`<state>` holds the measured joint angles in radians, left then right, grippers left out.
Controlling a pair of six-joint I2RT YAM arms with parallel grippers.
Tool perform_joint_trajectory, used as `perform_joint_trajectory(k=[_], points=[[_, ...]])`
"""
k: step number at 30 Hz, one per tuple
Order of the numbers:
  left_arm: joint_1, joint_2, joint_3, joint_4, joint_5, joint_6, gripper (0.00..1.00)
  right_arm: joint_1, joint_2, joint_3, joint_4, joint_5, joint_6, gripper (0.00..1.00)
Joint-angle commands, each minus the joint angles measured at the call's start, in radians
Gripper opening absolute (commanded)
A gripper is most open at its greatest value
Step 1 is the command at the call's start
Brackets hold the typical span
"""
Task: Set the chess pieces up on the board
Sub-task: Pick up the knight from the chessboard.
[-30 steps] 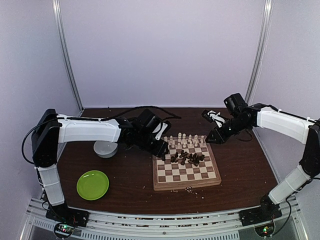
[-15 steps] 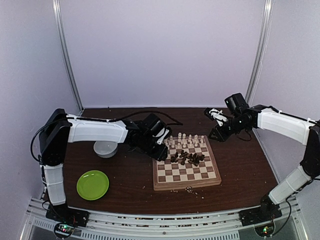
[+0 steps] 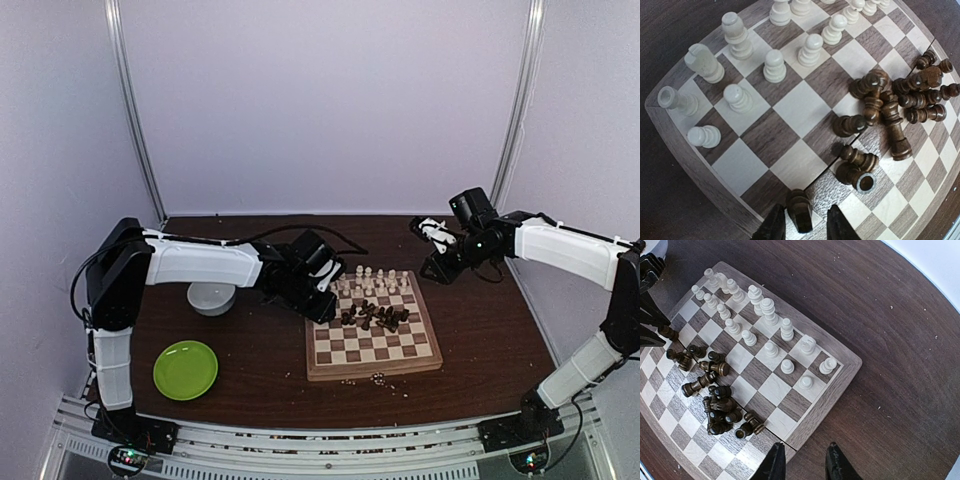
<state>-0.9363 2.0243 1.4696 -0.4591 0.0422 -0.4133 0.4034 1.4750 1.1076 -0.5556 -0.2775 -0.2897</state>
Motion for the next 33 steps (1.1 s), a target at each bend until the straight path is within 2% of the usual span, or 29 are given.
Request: perform_joint_trajectory(k=[1, 24, 29, 33], points=[[-0.006, 0.010, 0.020, 0.013, -0.007, -0.010, 0.28, -0.005, -0.020, -0.008, 0.010, 0.016, -0.010, 0.30], [-0.006, 0.030, 0.043, 0.011, -0.031, -0.002, 0.09, -0.005, -0.016, -0.008, 0.005, 0.009, -0.007, 0.30], [-0.008, 0.008, 0.035, 0.011, -0.034, 0.012, 0.00, -0.006, -0.015, -0.008, 0.005, 0.013, -0.006, 0.30], [-0.021, -0.041, 0.023, -0.028, -0.048, 0.056, 0.00, -0.005, -0.015, -0.009, 0.006, 0.018, -0.008, 0.30]])
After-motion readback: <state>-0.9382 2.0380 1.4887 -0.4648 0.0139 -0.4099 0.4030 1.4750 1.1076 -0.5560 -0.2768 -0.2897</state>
